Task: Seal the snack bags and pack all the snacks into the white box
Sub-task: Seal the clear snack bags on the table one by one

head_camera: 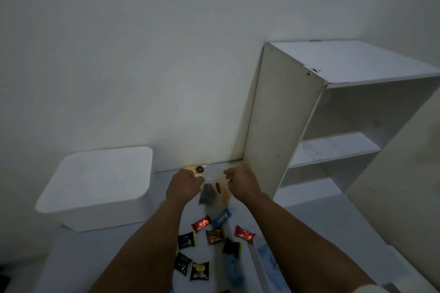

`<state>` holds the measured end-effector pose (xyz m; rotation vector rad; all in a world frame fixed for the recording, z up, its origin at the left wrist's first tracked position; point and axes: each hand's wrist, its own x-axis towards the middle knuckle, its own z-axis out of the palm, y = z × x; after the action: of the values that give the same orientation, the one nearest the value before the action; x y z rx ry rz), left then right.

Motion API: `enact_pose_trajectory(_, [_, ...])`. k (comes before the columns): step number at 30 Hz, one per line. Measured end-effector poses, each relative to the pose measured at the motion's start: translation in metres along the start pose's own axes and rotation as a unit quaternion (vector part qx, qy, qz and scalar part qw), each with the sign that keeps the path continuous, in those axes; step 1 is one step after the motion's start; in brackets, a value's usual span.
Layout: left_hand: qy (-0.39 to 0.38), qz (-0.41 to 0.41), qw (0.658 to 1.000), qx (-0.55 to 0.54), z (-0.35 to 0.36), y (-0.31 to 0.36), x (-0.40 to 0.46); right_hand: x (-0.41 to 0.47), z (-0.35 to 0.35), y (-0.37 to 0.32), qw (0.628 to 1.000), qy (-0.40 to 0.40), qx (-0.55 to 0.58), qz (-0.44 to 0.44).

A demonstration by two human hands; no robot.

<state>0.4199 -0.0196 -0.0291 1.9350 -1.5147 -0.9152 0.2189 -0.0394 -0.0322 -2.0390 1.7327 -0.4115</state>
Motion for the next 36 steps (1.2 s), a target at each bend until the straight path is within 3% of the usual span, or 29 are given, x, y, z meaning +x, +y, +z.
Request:
enact_pose_trajectory(8, [-0.020,-0.112,0.975,-0.189,0.032,0.046,-0.011,0.015,-0.017,0.027,0.996,-0.013,0.035,-0.076])
enact_pose_trajectory(13, [0.007,-0.095,0.985,-0.147,0.050,0.049,-0.013,0.018,-0.018,0.030,0.992,-0.042,0.010,-0.116])
enact_pose_trajectory(19, [0.033,-0.045,0.998,-0.022,0.049,0.042,-0.013,0.020,-0.019,0.028,0.993,-0.018,-0.001,-0.120])
enact_pose_trajectory(23, [0.079,-0.025,0.997,-0.005,0.052,0.046,-0.017,0.024,-0.018,0.021,0.993,-0.011,0.070,-0.097])
enact_pose_trajectory(26, [0.152,-0.025,0.985,-0.071,0.048,0.042,-0.017,0.031,-0.020,0.016,0.986,-0.039,0.122,-0.103])
enact_pose_trajectory(30, [0.114,-0.013,0.984,-0.135,0.036,0.038,-0.015,0.041,-0.030,0.014,0.969,-0.096,0.203,-0.105])
enact_pose_trajectory(36, [0.099,0.019,0.984,-0.146,0.031,0.043,-0.022,0.040,-0.038,0.012,0.920,-0.160,0.358,-0.002])
